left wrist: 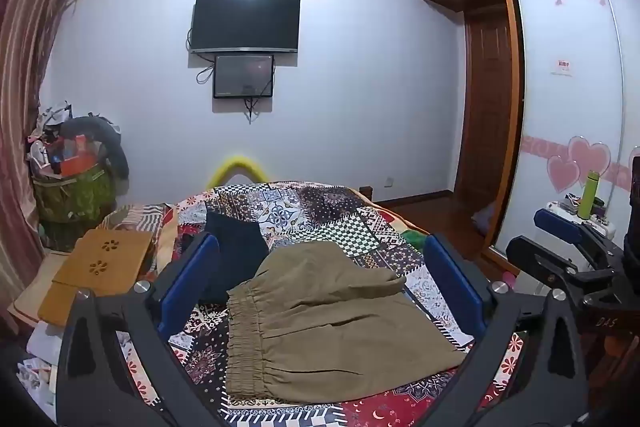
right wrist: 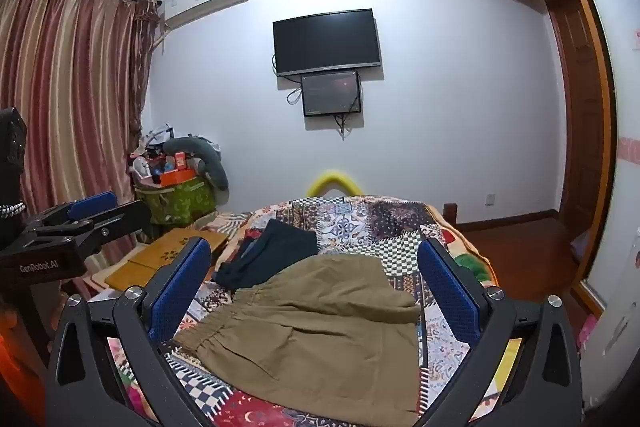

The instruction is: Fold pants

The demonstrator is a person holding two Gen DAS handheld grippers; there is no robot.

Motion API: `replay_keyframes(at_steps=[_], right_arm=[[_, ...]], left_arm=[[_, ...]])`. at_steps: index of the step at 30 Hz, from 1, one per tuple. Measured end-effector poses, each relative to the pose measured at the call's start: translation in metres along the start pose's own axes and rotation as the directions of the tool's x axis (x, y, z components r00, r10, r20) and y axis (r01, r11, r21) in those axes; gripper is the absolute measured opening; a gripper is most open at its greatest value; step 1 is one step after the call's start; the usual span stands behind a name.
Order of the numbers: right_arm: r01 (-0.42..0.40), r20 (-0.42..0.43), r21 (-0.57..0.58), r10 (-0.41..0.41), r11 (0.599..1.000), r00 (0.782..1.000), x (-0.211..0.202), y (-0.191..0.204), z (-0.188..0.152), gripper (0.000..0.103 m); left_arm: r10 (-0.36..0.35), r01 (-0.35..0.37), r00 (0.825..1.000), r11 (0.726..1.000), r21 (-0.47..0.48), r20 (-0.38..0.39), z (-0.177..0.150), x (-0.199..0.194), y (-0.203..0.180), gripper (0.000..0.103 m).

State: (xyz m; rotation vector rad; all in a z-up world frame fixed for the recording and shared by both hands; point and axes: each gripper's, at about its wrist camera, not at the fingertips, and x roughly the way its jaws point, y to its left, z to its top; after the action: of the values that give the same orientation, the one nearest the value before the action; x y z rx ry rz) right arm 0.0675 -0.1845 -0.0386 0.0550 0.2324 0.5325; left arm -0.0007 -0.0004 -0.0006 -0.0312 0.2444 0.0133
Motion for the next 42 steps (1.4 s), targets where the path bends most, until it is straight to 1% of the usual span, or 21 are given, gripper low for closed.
replay_keyframes(at_steps=[2, 3, 7, 8, 10, 13, 31, 42], right_arm=[[-0.002, -0.004, 0.004, 0.002, 1.000, 1.000, 0.000, 0.000, 0.000, 0.103], [-0.003, -0.003, 0.004, 0.003, 1.000, 1.000, -0.001, 0.001, 0.001, 0.103], [0.001, 0.003, 0.003, -0.001, 1.000, 1.000, -0.002, -0.001, -0.001, 0.103], [0.005, -0.004, 0.004, -0.005, 1.000, 1.000, -0.001, -0.004, -0.003, 0.103], [0.011, -0.015, 0.001, -0.011, 1.000, 1.000, 0.002, 0.002, -0.002, 0.103], [0.017, -0.022, 0.016, -0.017, 1.000, 1.000, 0.002, -0.002, -0.003, 0.103], [0.039, -0.024, -0.001, -0.039, 0.999, 0.999, -0.001, 0.002, -0.004, 0.103], [0.043, -0.019, 0.001, -0.043, 0.999, 0.999, -0.001, 0.001, -0.004, 0.103]], left_arm=[[0.011, -0.011, 1.000, 1.000, 0.005, -0.001, -0.001, -0.002, 0.000, 0.103], [0.008, -0.007, 1.000, 1.000, 0.029, -0.013, -0.002, 0.001, -0.007, 0.103], [-0.009, 0.009, 1.000, 1.000, 0.015, -0.015, -0.003, 0.002, -0.006, 0.103], [-0.015, 0.015, 1.000, 1.000, -0.008, -0.015, -0.002, 0.004, 0.000, 0.103], [-0.018, 0.018, 1.000, 1.000, -0.013, -0.024, -0.002, 0.006, 0.001, 0.103], [-0.015, 0.015, 0.999, 1.000, -0.007, -0.029, -0.005, 0.010, 0.000, 0.103], [-0.015, 0.016, 1.000, 1.000, 0.025, -0.021, -0.004, 0.014, -0.005, 0.103], [-0.025, 0.025, 1.000, 0.999, 0.028, -0.017, -0.004, 0.014, -0.005, 0.103]])
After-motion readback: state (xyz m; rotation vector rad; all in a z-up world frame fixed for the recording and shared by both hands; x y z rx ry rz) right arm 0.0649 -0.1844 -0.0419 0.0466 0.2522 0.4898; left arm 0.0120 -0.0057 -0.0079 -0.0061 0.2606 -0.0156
